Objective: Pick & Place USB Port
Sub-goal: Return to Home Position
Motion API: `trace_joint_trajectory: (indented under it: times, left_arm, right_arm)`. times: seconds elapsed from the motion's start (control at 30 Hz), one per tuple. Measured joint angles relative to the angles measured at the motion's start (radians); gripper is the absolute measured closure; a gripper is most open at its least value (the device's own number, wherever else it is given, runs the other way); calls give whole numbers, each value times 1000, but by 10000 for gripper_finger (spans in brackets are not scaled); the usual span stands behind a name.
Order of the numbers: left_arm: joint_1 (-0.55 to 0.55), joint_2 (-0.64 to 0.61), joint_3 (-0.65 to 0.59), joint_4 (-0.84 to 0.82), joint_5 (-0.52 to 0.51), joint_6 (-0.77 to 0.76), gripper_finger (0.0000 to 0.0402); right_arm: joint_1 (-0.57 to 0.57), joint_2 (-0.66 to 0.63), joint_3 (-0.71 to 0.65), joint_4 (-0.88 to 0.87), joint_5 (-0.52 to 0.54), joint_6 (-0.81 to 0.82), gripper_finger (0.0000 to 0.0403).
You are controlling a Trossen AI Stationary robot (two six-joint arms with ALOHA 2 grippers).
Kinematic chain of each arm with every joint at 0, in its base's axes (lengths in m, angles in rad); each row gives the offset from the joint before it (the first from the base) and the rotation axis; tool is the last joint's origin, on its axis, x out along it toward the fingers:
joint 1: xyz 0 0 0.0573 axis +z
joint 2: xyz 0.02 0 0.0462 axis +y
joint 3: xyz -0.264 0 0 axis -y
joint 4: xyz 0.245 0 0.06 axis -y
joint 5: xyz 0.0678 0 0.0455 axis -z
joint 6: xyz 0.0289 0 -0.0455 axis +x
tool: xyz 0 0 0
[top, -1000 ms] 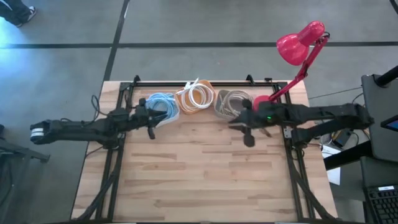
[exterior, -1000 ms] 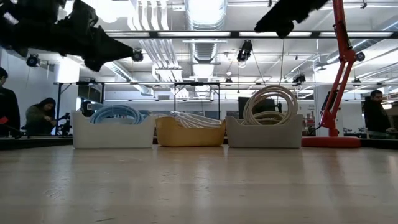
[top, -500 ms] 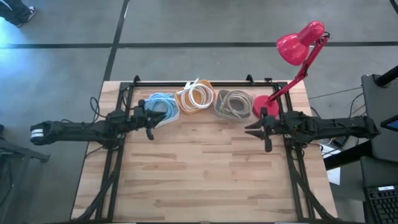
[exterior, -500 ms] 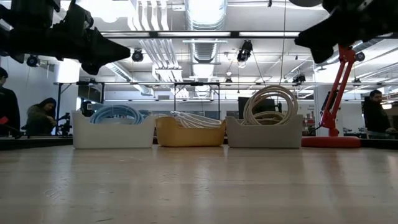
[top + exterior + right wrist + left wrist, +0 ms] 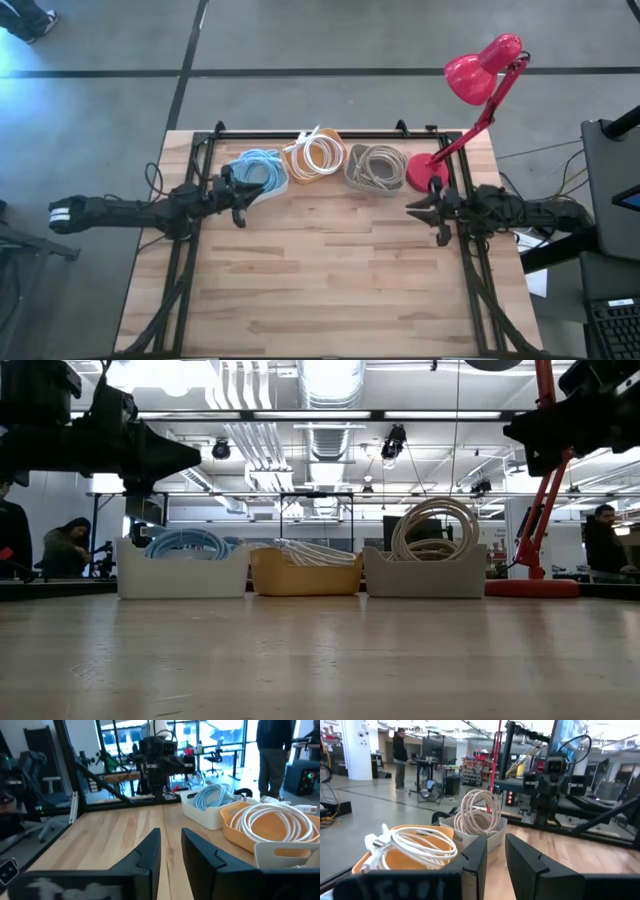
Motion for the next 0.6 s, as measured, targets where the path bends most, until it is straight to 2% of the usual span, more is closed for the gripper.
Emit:
trace_joint_trajectory:
  times: [0.17, 0.33, 0.6]
  left_arm:
    - [0, -1, -1, -1, 1, 23, 326]
    - [0, -14, -2, -2, 1, 33, 326]
    - [0, -158, -2, -88, 7, 25, 326]
  right_arm:
    - [0, -97, -70, -2, -1, 14, 334]
    - [0, -89, -97, 3, -23, 15, 330]
    - [0, -105, -92, 1, -84, -8, 338]
